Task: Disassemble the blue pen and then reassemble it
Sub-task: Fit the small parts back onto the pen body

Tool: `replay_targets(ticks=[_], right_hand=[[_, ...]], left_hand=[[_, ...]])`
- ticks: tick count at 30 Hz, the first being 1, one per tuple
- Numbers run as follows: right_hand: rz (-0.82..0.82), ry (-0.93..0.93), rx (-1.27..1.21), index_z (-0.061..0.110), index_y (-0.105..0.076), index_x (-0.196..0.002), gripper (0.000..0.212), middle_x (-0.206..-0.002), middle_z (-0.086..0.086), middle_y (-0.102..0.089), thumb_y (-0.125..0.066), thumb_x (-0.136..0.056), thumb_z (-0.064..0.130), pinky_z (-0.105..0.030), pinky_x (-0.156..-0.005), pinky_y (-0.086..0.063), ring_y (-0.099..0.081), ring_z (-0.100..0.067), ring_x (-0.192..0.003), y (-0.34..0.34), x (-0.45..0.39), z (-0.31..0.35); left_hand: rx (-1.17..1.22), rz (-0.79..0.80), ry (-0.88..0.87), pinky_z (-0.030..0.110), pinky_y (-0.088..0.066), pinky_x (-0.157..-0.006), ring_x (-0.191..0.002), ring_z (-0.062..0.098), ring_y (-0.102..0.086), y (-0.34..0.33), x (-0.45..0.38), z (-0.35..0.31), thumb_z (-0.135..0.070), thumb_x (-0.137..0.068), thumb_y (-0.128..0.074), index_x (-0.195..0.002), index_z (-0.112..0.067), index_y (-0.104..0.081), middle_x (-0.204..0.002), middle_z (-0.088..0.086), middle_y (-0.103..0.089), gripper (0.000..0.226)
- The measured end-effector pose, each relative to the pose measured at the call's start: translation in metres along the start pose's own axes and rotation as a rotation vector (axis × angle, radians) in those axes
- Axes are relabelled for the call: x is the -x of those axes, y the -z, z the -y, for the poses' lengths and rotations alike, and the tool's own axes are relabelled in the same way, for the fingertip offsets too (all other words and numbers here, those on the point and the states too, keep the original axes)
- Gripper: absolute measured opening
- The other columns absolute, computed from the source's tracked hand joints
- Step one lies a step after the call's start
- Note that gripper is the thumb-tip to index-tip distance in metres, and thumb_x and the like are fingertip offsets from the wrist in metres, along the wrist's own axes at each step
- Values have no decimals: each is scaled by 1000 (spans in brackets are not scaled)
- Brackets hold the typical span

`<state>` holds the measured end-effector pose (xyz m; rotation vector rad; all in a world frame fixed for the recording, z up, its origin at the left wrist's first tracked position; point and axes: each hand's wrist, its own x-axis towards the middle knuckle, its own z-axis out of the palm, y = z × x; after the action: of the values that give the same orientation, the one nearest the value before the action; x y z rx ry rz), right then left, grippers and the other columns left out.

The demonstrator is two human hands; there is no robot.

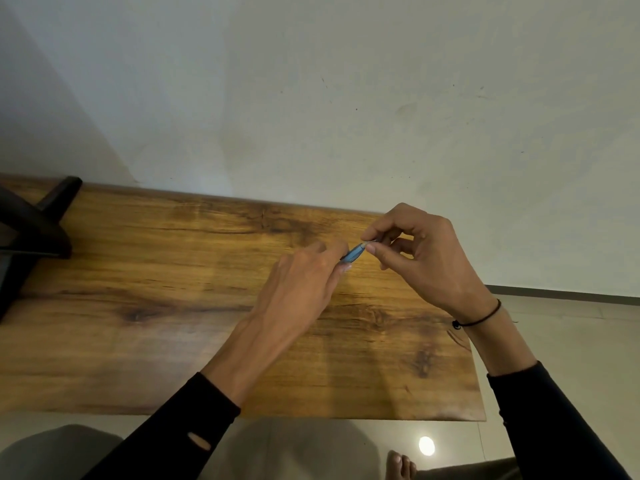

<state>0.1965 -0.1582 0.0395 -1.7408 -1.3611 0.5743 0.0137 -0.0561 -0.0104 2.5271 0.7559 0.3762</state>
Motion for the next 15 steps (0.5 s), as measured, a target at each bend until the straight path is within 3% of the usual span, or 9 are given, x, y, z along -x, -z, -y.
replay_targets(ticks=[6,9,12,15], right_hand=[[58,-22,64,6,-79,-99,8,-91,-5,-71,-81,-92,5,-45,-60,-64,-69,-21,-72,-3,-1,-3],[11,-58,17,9,-80,-97,7,-85,1,-72,-82,-90,11,-37,-60,-62,-67,-16,-62,-4,-3,-4],[-53,-71,-114,11,-80,-95,7,-88,2,-76,-82,-91,16,-26,-59,-57,-66,-9,-65,-8,-4,2],[-76,-60,-177,6,-77,-99,9,-100,-12,-75,-79,-93,14,-37,-70,-63,-71,-19,-86,-11,-5,12]], left_hand=[[-110,-2,-2,33,-34,-63,-72,17,-52,-1,0,-3,-39,-114,-47,-129,-23,-59,-98,-3,-59,24],[-156,8,-15,34,-36,-61,-72,19,-59,3,1,-6,-41,-114,-44,-132,-25,-58,-104,-1,-67,28],[-2,-63,-26,37,-48,-62,-78,20,-68,15,0,-12,-43,-112,-45,-135,-27,-60,-104,-5,-73,32],[247,-129,0,38,-63,-63,-76,12,-71,30,-1,-22,-49,-107,-48,-140,-28,-65,-99,-6,-77,43]])
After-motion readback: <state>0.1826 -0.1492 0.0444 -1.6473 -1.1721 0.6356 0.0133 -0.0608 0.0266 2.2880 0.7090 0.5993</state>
